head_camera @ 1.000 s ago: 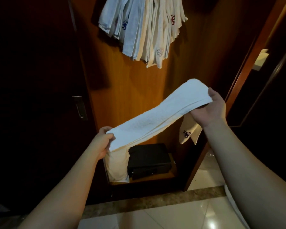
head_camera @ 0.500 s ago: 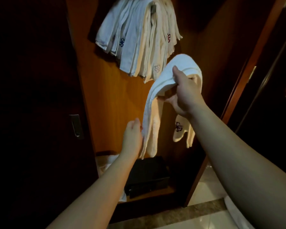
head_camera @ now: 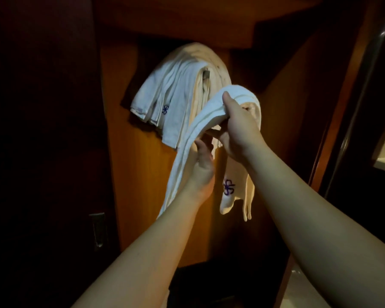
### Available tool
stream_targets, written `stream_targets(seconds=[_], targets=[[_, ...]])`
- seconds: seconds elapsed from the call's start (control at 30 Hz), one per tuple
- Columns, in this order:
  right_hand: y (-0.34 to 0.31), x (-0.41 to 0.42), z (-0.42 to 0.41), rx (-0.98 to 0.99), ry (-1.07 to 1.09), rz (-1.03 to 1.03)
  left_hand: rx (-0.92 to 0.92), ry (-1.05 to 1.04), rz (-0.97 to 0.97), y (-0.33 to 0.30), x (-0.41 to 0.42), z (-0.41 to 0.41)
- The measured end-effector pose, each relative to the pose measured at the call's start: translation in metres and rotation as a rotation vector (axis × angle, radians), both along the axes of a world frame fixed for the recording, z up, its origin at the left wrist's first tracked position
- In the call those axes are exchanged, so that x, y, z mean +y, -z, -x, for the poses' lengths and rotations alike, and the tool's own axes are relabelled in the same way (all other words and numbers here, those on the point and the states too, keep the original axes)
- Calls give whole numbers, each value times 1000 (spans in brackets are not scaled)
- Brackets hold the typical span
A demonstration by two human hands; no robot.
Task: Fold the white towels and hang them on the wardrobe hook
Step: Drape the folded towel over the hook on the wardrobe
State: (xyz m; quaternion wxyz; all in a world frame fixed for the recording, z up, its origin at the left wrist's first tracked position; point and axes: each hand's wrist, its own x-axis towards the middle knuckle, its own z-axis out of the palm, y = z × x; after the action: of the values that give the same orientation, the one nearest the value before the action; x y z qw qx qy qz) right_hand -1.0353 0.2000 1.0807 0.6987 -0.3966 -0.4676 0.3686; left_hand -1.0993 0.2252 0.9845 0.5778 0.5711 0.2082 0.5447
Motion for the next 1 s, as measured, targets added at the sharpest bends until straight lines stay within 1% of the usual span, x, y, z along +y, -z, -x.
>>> stream_targets(seconds=[0.1, 0.17, 0.33, 0.4, 0.47, 0.53, 0.6, 0.7, 0.73, 0.83, 1.0], targets=[[-5, 7, -9, -55, 86, -24, -100, 4, 48, -12, 27, -2], [-5, 14, -16, -127, 158, -30, -140, 1, 70, -33, 23, 7], [-3, 31, -36, -197, 250, 46, -212, -175, 89, -69, 48, 23], [-9, 39, -46, -185, 289, 61, -180, -234, 110, -81, 66, 27], [-20, 47, -51, -180, 305, 49, -87, -261, 84, -97, 75, 30], [-31, 62, -57, -162, 296, 63, 36, -301, 19, -112, 90, 33], [-44, 79, -67, -193, 311, 77, 154, -299, -42, -130, 108, 35], [-66, 111, -82, -268, 278, 110, 262, -321, -103, -160, 135, 34], [-73, 125, -89, -280, 266, 109, 281, -326, -99, -169, 143, 33], [-96, 167, -111, -299, 247, 67, 260, -323, -85, -198, 171, 23], [-133, 242, -149, -271, 205, 85, 292, -335, -62, -228, 228, -2]])
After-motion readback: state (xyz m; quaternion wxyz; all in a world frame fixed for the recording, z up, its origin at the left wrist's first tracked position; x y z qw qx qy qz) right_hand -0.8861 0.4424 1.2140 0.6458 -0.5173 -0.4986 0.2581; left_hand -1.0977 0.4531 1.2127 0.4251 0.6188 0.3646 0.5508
